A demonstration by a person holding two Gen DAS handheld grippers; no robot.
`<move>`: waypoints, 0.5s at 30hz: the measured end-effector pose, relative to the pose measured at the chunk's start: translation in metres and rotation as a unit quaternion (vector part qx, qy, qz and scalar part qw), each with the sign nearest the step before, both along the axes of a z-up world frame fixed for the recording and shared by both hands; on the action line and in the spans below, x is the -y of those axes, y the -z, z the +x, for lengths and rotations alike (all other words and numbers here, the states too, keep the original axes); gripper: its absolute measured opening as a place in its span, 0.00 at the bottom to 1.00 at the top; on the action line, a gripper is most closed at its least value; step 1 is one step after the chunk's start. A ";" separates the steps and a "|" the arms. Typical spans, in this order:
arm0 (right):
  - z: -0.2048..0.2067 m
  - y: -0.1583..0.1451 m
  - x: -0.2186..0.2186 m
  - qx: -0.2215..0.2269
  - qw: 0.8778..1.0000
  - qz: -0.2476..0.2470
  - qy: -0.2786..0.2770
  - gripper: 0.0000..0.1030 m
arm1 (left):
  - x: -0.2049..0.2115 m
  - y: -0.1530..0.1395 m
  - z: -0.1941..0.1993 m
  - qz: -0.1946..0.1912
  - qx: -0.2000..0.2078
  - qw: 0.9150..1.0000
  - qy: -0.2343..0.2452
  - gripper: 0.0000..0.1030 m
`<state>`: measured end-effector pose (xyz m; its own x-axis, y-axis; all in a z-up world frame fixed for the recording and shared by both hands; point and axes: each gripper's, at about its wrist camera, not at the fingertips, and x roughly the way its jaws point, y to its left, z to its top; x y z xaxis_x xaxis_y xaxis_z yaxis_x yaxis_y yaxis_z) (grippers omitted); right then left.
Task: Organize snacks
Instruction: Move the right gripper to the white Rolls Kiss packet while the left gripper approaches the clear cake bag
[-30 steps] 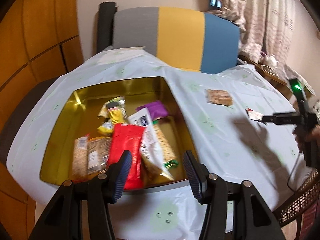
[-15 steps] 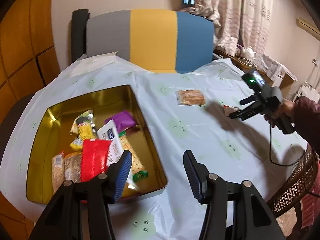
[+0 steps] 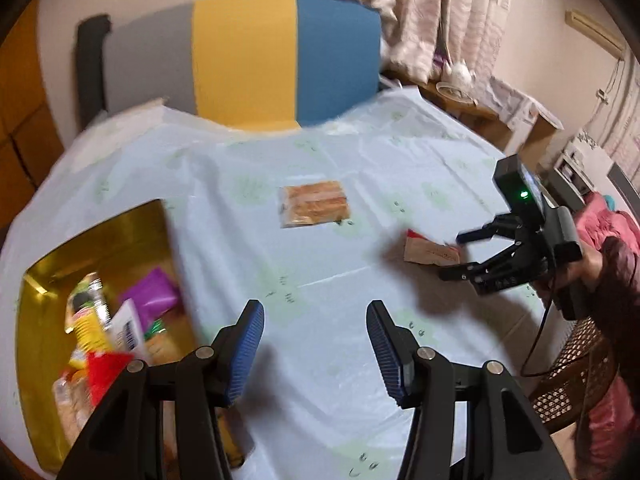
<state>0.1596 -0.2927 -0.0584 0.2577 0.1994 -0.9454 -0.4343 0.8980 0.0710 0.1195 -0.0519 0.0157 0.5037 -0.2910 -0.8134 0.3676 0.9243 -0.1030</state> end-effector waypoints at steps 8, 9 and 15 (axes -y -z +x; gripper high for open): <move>0.006 -0.008 -0.001 0.018 1.000 0.022 0.004 0.86 | 0.048 0.013 0.070 0.097 -0.011 0.988 0.124 0.74; 0.006 -0.006 -0.005 0.017 1.000 0.018 -0.004 0.86 | 0.053 0.017 0.079 0.114 -0.012 0.984 0.138 0.74; 0.001 0.005 -0.024 0.013 0.999 -0.002 -0.035 0.77 | 0.066 0.039 0.133 0.149 -0.040 0.967 0.202 0.74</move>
